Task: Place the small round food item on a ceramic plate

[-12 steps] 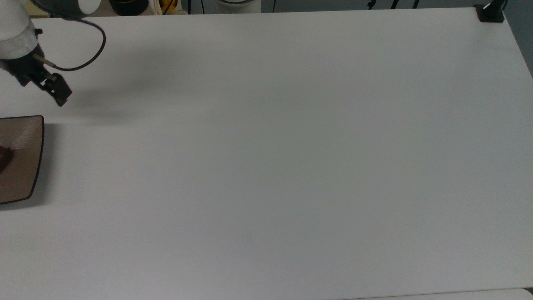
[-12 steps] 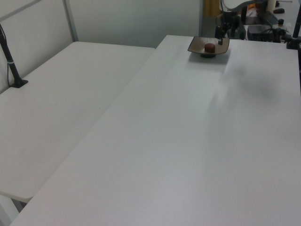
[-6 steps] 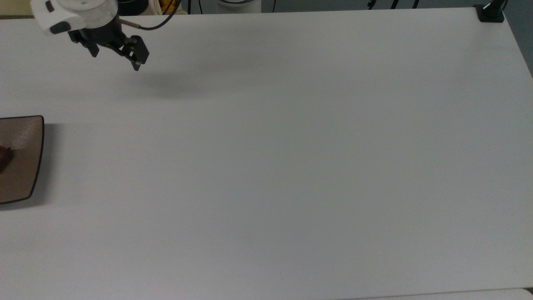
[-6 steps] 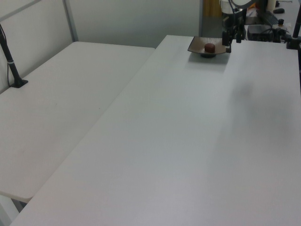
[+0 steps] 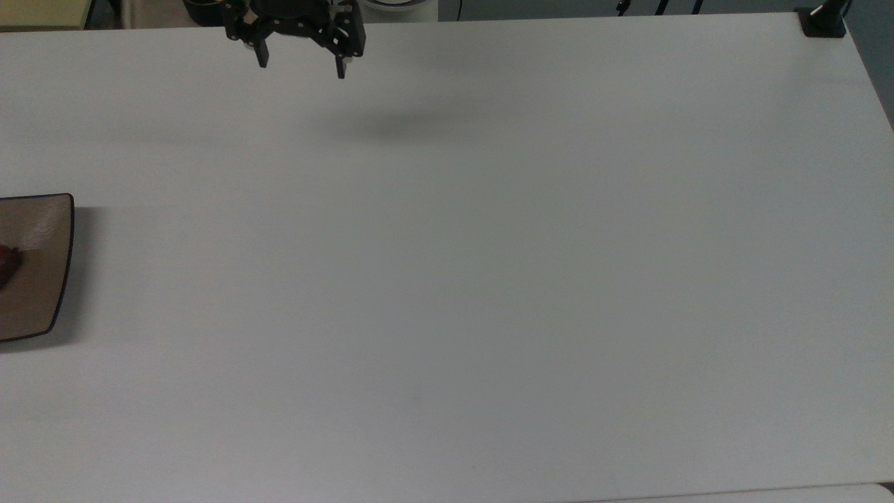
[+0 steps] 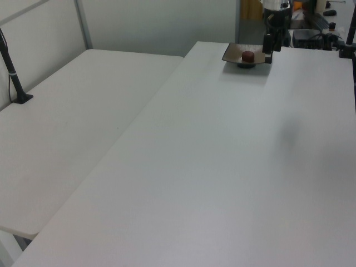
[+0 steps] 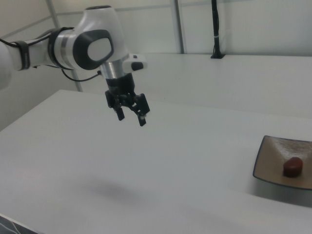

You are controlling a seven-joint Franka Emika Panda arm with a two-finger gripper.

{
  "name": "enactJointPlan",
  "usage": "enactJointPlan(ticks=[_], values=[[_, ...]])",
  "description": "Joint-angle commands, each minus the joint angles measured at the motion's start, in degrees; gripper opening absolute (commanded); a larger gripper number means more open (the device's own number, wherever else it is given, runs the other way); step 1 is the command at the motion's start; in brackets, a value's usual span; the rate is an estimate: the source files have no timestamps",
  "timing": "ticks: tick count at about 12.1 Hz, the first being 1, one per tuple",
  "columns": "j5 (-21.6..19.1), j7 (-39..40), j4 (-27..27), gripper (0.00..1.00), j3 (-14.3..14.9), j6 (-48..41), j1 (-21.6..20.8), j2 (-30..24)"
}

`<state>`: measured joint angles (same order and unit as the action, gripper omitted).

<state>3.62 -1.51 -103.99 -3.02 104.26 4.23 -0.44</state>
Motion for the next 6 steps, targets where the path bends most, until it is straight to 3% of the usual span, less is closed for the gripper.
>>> enactJointPlan(ticks=[1,6], values=[[-2.74,1.68,-0.69,1.0,1.17,0.67,-1.68,-1.66],[-2.74,3.26,-0.69,1.0,1.17,1.03,-1.68,-1.58]])
